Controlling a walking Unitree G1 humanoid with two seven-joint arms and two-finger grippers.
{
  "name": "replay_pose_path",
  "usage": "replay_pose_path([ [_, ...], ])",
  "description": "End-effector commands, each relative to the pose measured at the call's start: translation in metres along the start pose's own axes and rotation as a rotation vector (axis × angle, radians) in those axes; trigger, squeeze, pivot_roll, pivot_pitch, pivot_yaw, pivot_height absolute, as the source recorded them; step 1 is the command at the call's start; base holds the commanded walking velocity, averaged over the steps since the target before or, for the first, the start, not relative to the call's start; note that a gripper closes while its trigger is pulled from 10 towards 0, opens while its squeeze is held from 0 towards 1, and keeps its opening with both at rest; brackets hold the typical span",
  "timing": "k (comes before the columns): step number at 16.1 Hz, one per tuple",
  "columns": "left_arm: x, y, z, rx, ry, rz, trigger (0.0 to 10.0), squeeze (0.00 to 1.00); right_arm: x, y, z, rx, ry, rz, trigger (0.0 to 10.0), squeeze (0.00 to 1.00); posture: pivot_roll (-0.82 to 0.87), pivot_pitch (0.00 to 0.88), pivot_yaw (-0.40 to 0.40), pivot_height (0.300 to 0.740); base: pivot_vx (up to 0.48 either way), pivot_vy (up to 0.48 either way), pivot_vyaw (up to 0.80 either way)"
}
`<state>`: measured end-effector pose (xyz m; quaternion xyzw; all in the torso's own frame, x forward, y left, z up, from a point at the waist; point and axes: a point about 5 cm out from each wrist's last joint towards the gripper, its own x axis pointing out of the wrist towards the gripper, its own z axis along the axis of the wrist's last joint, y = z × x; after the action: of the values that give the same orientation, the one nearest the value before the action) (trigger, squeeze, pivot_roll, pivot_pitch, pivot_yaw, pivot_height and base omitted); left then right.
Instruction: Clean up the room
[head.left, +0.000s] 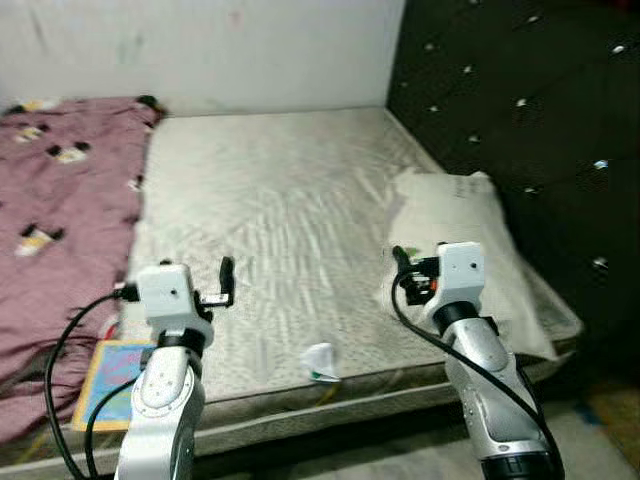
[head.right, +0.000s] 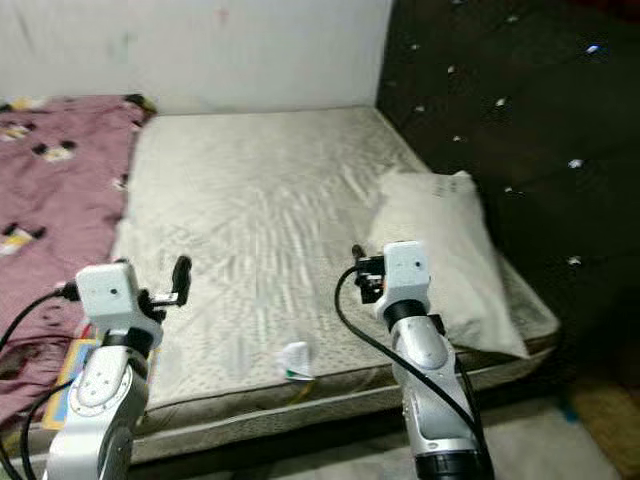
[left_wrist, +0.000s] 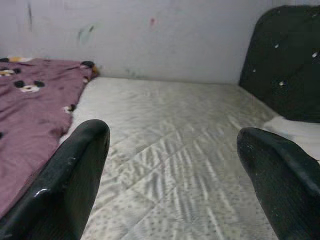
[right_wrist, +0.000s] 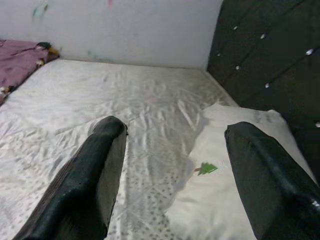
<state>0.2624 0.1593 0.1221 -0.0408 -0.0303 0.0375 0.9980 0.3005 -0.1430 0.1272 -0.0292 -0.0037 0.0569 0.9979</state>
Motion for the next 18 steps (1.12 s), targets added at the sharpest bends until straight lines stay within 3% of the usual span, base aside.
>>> replay_pose_path([
  [1,0.0008,-0.0005,0.001,-0.013,-0.01,-0.016,10.0,0.0,0.0032,0.0002,0.004,0.002,-0.015,0.008,10.0,0.0,0.05,0.017,-0.026,0.74,0.0,0.0,0.0],
  [15,0.0027,-0.0058,0.0007,-0.011,-0.014,-0.026,10.0,0.0,-0.0001,0.0055,-0.001,-0.003,-0.008,0.063,10.0,0.0,0.06,0.007,-0.03,0.74,0.035,0.0,0.0],
  [18,0.0029,-0.0058,0.0005,-0.008,-0.013,-0.024,10.0,0.0,-0.0004,0.0065,-0.0021,-0.001,-0.002,0.072,10.0,0.0,0.06,0.004,-0.029,0.715,0.0,0.0,0.0],
])
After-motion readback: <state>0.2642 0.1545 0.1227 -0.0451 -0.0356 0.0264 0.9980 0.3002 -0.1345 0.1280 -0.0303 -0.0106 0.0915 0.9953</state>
